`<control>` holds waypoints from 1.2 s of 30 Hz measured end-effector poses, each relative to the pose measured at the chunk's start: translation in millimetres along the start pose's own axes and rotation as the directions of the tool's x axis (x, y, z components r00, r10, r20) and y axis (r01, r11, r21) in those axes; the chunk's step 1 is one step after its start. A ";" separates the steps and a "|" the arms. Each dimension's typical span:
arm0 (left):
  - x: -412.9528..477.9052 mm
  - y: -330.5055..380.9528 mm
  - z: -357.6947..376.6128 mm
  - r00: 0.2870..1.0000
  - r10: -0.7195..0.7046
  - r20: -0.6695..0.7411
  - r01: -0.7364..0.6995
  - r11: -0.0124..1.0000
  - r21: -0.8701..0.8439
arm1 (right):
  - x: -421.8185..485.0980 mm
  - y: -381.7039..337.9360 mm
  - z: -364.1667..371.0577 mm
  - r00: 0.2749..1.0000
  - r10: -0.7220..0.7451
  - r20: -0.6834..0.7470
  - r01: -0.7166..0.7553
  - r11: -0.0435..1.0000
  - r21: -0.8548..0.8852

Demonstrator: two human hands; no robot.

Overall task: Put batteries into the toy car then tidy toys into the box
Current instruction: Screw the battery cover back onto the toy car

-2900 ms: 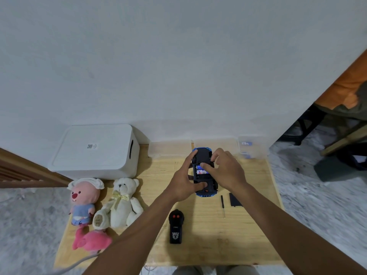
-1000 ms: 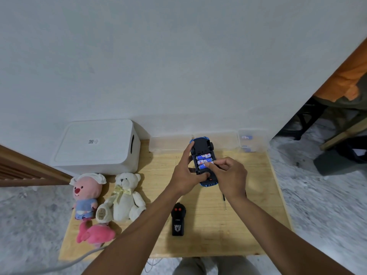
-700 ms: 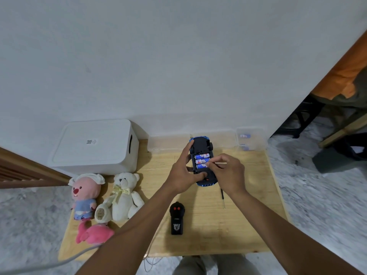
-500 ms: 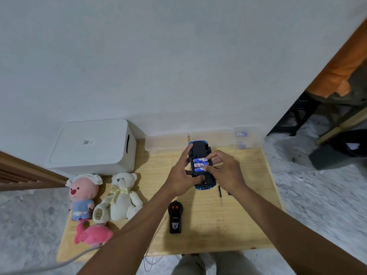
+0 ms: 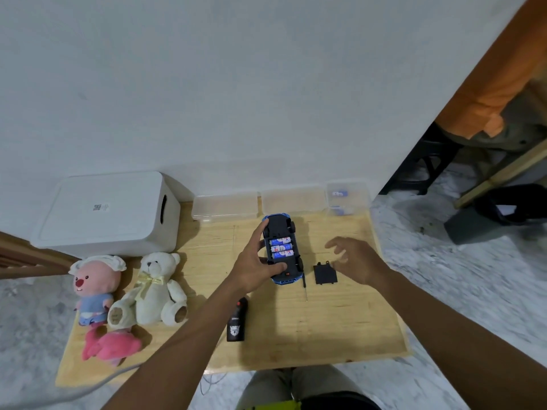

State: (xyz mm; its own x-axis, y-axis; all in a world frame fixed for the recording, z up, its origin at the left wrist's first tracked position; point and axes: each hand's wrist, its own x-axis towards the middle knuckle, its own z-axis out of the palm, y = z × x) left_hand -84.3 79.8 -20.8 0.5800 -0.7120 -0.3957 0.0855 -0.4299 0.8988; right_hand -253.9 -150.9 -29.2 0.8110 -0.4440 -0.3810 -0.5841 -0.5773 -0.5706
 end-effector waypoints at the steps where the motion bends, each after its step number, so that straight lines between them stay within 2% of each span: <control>1: -0.1 -1.7 3.2 1.000 -0.015 -0.002 0.015 1.000 0.001 | -1.4 12.1 3.5 0.998 0.033 0.053 -0.032 0.999 -0.018; 4: 1.1 -6.9 12.8 0.999 -0.051 -0.004 0.051 0.999 0.006 | -2.2 36.2 17.5 0.990 0.030 0.136 -0.021 0.998 -0.063; 14: 9.4 -23.7 39.2 0.998 -0.059 -0.028 0.059 0.998 -0.009 | 6.8 61.2 35.1 0.983 -0.164 0.084 0.177 0.966 -0.186; 23: 16.1 -21.1 54.6 0.999 -0.045 -0.018 0.045 0.999 -0.003 | 4.7 67.0 36.4 0.971 -0.227 0.073 0.239 0.935 -0.263; 26: 16.7 -19.3 55.4 0.998 -0.055 -0.020 0.055 0.999 0.000 | 3.8 66.6 34.0 0.972 -0.234 0.020 0.233 0.948 -0.218; 32: 18.0 -17.6 52.7 0.998 -0.066 -0.015 0.066 0.998 0.005 | 13.2 60.7 9.8 0.974 -0.188 -0.125 0.189 0.982 -0.004; 34: 18.5 -16.7 51.1 0.998 -0.059 -0.002 0.059 0.998 0.001 | 18.4 53.0 -2.3 0.959 -0.196 -0.206 0.210 0.976 0.049; 36: 18.9 -13.3 50.4 0.999 -0.047 0.014 0.047 0.999 0.006 | 22.5 40.9 -13.0 0.940 -0.255 -0.226 0.273 0.961 0.050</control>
State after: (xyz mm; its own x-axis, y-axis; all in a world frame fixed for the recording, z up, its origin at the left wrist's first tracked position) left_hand -115.3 44.1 -49.7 0.5640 -0.6987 -0.4401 0.1075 -0.4662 0.8781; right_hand -260.0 -193.4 -51.6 0.9040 -0.4249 -0.0479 -0.3380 -0.6415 -0.6887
